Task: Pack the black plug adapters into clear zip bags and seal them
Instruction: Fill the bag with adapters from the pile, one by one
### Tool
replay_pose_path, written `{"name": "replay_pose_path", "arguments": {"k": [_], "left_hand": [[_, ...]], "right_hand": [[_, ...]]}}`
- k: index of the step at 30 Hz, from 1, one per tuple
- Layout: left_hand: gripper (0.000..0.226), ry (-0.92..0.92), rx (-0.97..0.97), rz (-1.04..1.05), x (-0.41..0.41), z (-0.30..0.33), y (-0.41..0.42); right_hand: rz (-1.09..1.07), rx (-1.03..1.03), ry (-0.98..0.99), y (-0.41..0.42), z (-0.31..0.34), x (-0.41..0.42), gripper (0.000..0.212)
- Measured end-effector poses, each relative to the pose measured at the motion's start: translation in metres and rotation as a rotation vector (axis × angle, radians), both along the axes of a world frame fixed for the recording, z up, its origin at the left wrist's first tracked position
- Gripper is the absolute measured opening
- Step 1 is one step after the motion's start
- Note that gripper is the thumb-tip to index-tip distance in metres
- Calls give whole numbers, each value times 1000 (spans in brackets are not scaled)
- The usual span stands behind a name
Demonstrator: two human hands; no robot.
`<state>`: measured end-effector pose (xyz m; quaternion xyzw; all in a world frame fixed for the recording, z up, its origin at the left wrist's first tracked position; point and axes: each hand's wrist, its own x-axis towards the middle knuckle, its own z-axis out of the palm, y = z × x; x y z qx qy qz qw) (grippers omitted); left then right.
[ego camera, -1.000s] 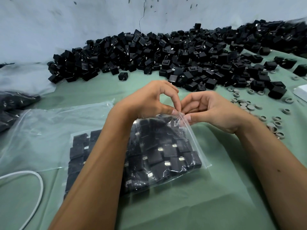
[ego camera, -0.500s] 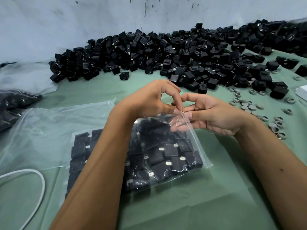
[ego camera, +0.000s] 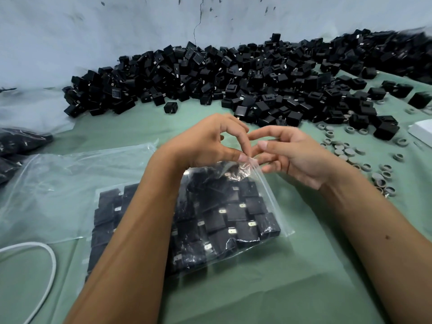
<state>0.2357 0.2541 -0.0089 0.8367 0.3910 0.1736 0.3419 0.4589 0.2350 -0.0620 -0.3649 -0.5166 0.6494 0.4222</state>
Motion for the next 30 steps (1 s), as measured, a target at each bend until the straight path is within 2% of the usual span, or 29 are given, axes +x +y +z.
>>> {"name": "replay_pose_path", "arguments": {"k": [2,4,6,7,9,11,13,19,22,26,30], "left_hand": [[11,1,-14,5,0,-1,0],[12,0,-23,9,1,-1,0],[12,-1,-29,11,1,-1,0],[11,-3,-32,11,1,-1,0],[12,-4,-37,9,2,-1,-1],[12,-5,-39,8,2,-1,-1],[12,-9,-44,10,2,-1,-1],[10,-8,-44,5,2,-1,-1],[9,-7,-46,4,1,-1,0],[11,-20,-28,0,1,-1,1],[15,-21,-8,1,3,0,1]], "right_hand": [[-332,207,-200,4,-6,-2,8],[-660,464,-487,8,-13,0,7],[-814,622,-733,10,-16,4,7],[-829,655,-865,11,-17,6,11],[-751,595,-1108,15,-22,9,31],[-597,492,-1236,17,-24,7,52],[-488,467,-1287,17,-26,5,60],[-644,468,-1078,17,-22,7,42],[-638,467,-1025,15,-18,7,33],[-424,396,-646,6,-11,4,32],[-192,399,-519,0,-2,8,35]]}}
